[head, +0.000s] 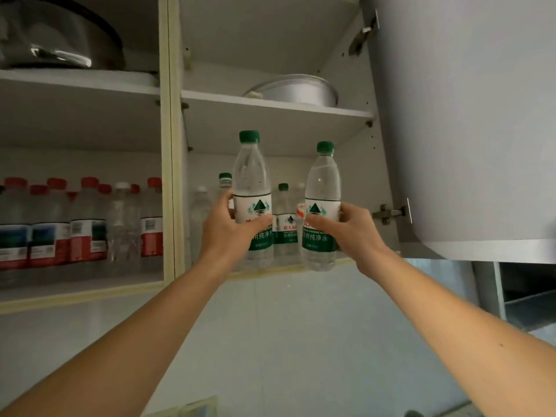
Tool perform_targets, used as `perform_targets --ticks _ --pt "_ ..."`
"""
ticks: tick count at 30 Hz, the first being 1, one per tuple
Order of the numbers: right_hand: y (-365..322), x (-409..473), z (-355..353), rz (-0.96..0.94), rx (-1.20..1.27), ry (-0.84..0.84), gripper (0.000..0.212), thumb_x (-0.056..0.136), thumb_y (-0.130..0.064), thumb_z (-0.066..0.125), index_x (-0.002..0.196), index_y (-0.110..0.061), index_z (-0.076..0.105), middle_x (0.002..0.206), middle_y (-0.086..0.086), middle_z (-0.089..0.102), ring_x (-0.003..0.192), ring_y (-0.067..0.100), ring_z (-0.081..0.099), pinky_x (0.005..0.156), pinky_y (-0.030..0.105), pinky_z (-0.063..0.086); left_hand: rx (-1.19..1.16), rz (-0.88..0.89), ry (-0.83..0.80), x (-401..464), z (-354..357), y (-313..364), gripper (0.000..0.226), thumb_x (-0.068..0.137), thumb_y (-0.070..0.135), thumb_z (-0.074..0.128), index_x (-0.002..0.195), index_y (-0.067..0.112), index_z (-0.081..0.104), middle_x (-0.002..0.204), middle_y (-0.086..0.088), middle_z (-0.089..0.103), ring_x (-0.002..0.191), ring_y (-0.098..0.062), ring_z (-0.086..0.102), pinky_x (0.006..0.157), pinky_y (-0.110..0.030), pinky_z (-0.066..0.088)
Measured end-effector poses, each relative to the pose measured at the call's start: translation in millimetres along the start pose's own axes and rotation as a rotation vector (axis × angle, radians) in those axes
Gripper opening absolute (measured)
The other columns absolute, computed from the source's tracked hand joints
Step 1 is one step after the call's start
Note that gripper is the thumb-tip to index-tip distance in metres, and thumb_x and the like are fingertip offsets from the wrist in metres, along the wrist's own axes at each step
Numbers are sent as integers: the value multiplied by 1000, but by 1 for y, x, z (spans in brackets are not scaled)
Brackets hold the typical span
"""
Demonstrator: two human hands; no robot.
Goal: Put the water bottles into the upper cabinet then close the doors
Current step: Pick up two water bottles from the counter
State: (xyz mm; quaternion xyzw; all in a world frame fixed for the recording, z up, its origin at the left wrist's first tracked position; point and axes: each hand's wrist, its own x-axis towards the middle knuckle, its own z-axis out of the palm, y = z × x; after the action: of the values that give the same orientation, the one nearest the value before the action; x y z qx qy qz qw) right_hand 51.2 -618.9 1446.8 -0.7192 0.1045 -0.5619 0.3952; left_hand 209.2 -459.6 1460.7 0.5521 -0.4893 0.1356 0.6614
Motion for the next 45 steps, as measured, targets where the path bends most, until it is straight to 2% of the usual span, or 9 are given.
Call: perform_targets --ticks 7,10,14,20,31,35,38,42,45 --pt "27 58 5 46 -85 -63 36 77 -35 86 105 -18 71 92 0 78 82 17 76 75 43 64 9 -164 -48 39 30 -24 51 80 24 85 122 21 57 95 13 62 80 -2 63 48 -11 48" --pt "38 76 12 82 -169 -135 29 79 -40 83 97 -23 68 93 5 77 87 27 75 77 52 62 53 -209 -83 52 43 -35 44 81 26 83 116 23 57 97 11 64 83 -4 63 62 -21 51" --pt "49 95 20 133 -208 -205 43 80 -40 82 111 -15 65 94 3 75 85 21 75 77 43 63 108 -292 -125 71 61 -49 52 84 28 81 128 19 55 121 -2 66 105 -21 66 96 -44 55" --pt "67 112 31 192 -174 -233 52 83 -37 80 124 -13 59 112 8 71 102 28 69 94 49 56 178 -356 -178 87 81 -62 56 89 27 76 138 18 49 133 -7 61 118 -28 60 103 -49 50" --pt "62 97 31 163 -329 -238 42 93 -38 68 126 -15 58 111 4 70 98 21 66 87 39 57 318 -299 -167 84 70 -63 41 92 31 71 128 15 60 123 -4 66 99 -19 61 98 -47 54" --pt "49 63 31 -79 -472 15 43 98 -27 62 136 -9 51 129 8 59 117 24 57 99 41 51 381 -69 -63 64 48 -48 20 94 35 67 109 21 64 98 13 63 83 2 57 68 -19 46" --pt "42 12 39 -355 -476 127 34 96 -19 60 129 -11 56 126 2 53 114 20 52 98 35 48 387 159 28 26 28 -33 18 95 33 67 107 20 66 90 17 61 79 6 58 64 -9 47" --pt "58 -76 52 -488 -337 59 22 93 -14 60 115 -11 64 114 -2 57 103 18 57 89 28 50 282 330 87 -51 -3 -40 13 98 30 65 100 17 67 86 12 66 78 -6 66 70 -25 59" --pt "91 -140 64 -353 -236 -66 18 94 -13 59 111 -14 65 112 -6 59 100 12 61 85 24 52 251 257 67 -115 -23 -70 13 97 31 65 98 18 67 84 8 68 78 -15 68 67 -39 60"
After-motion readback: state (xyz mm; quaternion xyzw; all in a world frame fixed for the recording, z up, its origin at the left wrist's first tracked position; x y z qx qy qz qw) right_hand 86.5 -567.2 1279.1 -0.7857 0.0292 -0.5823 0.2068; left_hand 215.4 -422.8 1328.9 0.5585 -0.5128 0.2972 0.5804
